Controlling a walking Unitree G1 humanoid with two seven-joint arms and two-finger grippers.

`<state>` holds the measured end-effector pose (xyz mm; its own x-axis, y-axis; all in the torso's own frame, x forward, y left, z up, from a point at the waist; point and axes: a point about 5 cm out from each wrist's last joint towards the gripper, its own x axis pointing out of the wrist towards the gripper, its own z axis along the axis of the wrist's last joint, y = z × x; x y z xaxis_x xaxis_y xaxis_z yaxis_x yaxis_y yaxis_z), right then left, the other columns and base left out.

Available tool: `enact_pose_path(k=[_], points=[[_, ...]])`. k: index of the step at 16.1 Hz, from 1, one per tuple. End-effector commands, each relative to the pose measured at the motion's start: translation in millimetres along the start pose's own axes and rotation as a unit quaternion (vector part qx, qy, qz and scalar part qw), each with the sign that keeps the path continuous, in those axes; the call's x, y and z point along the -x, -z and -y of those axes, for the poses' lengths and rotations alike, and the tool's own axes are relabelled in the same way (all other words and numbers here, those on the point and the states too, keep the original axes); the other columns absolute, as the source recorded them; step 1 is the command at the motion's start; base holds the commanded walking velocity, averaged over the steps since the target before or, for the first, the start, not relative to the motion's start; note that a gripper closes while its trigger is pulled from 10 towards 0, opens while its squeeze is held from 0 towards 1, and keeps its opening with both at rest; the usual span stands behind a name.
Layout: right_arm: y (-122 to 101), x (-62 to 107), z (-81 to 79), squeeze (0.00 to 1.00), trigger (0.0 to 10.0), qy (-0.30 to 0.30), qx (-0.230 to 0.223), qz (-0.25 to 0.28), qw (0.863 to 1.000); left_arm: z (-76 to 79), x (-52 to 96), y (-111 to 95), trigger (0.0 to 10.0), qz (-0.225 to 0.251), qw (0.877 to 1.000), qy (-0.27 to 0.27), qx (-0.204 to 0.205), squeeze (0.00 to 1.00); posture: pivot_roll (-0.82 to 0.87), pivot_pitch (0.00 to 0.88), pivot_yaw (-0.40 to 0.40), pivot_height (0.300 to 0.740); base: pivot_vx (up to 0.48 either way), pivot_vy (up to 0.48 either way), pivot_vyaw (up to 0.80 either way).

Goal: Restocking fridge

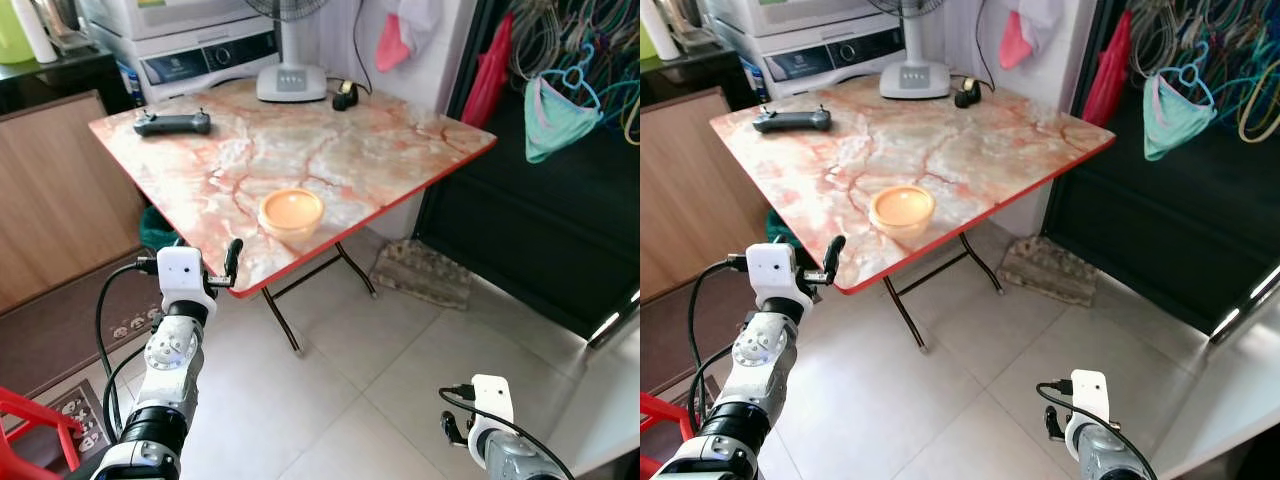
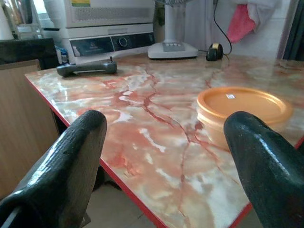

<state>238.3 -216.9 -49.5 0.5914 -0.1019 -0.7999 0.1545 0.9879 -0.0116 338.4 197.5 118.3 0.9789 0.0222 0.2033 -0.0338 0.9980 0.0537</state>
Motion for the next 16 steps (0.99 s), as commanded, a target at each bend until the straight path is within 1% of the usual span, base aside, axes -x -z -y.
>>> enact_pose_path(k=[1,5,16], points=[[-5.9,-0.2,-0.5,0.00,10.0,-0.002,0.006,0.004,1.000,-2.8,-2.1,-3.7,10.0,0.000,1.000,0.002,-0.006,0.00,0.05,0.000,-0.021,0.740,0.315,0.000,0.00],[-6.6,-0.2,-1.0,0.00,10.0,-0.004,0.006,0.005,1.000,-2.0,-3.6,-6.9,10.0,0.000,1.000,0.009,0.002,0.00,0.05,0.000,-0.019,0.740,0.400,0.000,0.00],[-6.6,-0.2,-1.5,0.00,10.0,-0.011,0.002,0.004,1.000,-0.4,-4.5,-10.5,10.0,0.000,1.000,0.015,0.003,0.00,0.05,0.000,-0.021,0.740,0.434,0.000,0.00]])
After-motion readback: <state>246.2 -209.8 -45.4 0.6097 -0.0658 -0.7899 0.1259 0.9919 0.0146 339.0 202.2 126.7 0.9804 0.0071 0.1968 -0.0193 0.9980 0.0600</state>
